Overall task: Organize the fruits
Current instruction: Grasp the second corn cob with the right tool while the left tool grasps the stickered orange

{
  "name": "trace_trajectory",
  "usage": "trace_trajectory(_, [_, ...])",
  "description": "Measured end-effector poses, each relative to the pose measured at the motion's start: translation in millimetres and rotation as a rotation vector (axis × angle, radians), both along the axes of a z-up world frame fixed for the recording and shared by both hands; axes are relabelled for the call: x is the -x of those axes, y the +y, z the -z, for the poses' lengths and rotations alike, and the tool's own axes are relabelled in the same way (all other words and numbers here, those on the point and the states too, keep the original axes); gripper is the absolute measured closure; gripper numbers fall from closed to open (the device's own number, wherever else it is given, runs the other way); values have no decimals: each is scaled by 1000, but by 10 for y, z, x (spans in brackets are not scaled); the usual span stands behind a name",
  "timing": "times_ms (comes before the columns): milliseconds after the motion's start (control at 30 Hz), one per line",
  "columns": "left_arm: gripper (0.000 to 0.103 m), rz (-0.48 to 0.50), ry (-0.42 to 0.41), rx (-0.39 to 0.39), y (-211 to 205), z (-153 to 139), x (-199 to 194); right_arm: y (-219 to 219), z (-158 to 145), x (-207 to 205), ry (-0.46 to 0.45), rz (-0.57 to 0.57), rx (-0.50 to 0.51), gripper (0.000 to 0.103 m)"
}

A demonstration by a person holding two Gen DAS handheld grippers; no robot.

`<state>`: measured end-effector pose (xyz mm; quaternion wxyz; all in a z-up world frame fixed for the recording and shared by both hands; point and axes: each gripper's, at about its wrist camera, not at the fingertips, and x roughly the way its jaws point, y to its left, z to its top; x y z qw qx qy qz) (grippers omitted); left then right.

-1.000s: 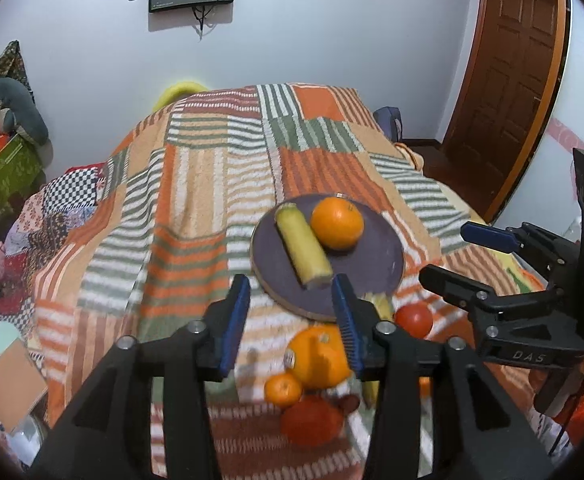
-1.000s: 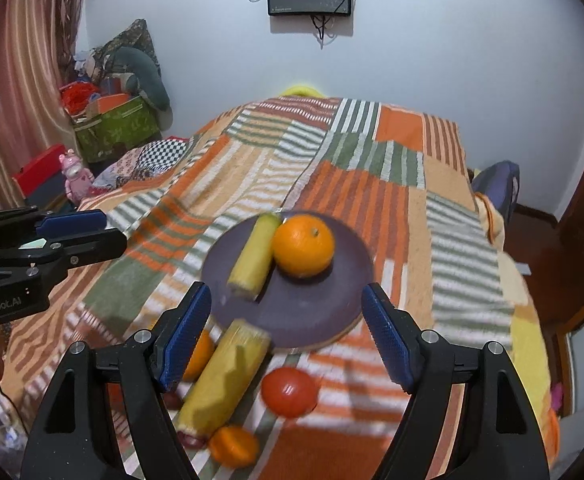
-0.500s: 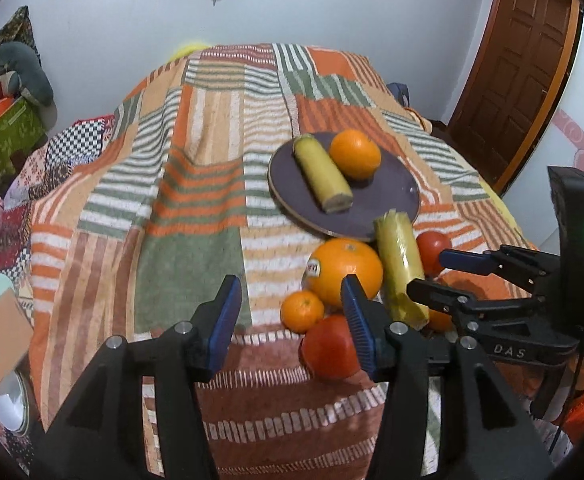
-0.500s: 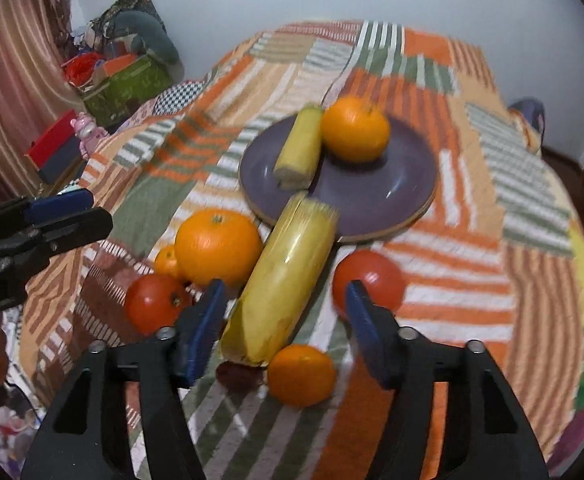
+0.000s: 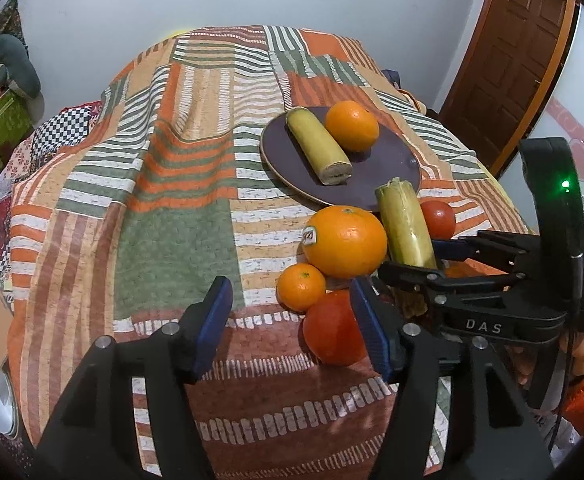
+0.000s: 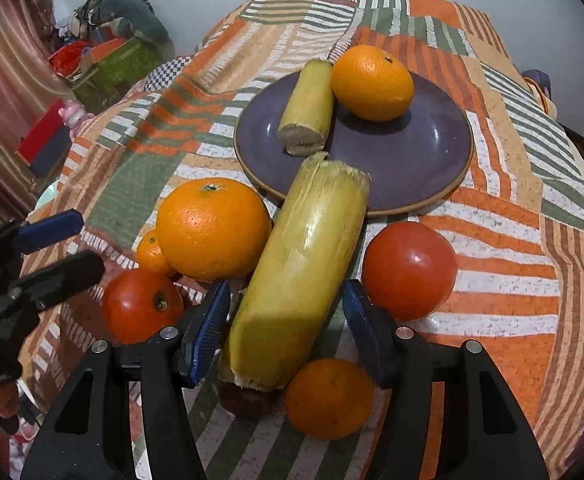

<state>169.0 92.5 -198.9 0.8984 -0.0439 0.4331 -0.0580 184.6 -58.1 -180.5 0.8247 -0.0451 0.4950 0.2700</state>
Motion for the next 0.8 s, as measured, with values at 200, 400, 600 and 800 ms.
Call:
trace_trajectory(200, [36,28,16,16,-103,27,-113,-38,-43,2,-2,-3,-25,62])
trace_trajectory(400, [35,48,47,7,-219,90,-284,-146,-204,1,-48,7,-68,67])
trace_trajectory(600, [32,67,78,5,-306,167,-420,-242,-358,-46,-83,19,-107,68])
trace_trajectory(800, [29,83,108,-9,-396,280,-582,-358,-486,-110,-128,39,-114,68])
